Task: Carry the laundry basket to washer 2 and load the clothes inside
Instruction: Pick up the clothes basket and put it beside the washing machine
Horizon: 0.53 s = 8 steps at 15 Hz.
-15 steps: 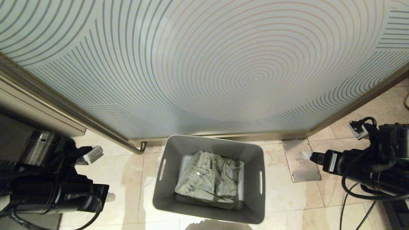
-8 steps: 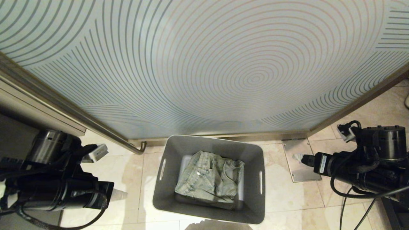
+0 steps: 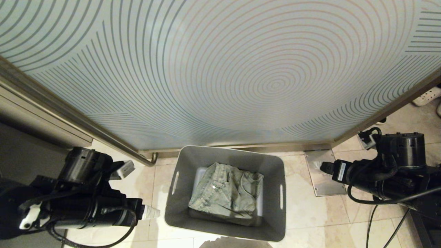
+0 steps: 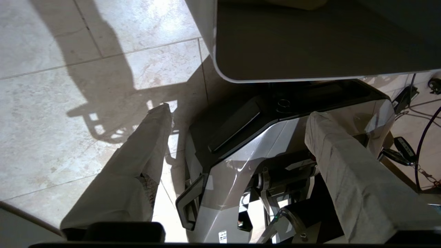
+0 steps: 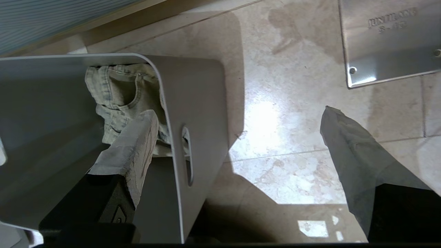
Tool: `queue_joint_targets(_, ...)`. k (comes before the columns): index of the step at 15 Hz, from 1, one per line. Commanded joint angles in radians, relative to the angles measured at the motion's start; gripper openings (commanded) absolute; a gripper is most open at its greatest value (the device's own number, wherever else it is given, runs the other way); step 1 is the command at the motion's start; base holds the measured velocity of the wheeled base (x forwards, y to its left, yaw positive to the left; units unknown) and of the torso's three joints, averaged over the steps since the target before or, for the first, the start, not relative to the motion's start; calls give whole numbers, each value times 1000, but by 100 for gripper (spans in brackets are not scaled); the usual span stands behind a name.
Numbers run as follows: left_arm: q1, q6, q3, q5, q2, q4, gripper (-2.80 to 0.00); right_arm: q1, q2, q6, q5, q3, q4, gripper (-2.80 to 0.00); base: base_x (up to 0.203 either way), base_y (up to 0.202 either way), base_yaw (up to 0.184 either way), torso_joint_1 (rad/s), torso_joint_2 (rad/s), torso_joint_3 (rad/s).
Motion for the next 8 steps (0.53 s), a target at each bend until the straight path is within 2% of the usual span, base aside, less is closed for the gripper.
queue_joint_targets(1, -34, -12, 8, -3, 67, -30, 0, 7, 13, 4, 1, -13, -4, 0, 0, 0, 0, 0, 0, 0)
queue_joint_targets(4, -83, -52, 6, -4, 135, -111, 0, 27, 56, 19, -1, -35, -5, 0, 0, 0, 0, 0, 0, 0)
queue_joint_targets(8, -106, -59, -13, -4, 202, -175, 0, 49, 108, 45, 3, -59, -85, 0, 0, 0, 0, 0, 0, 0)
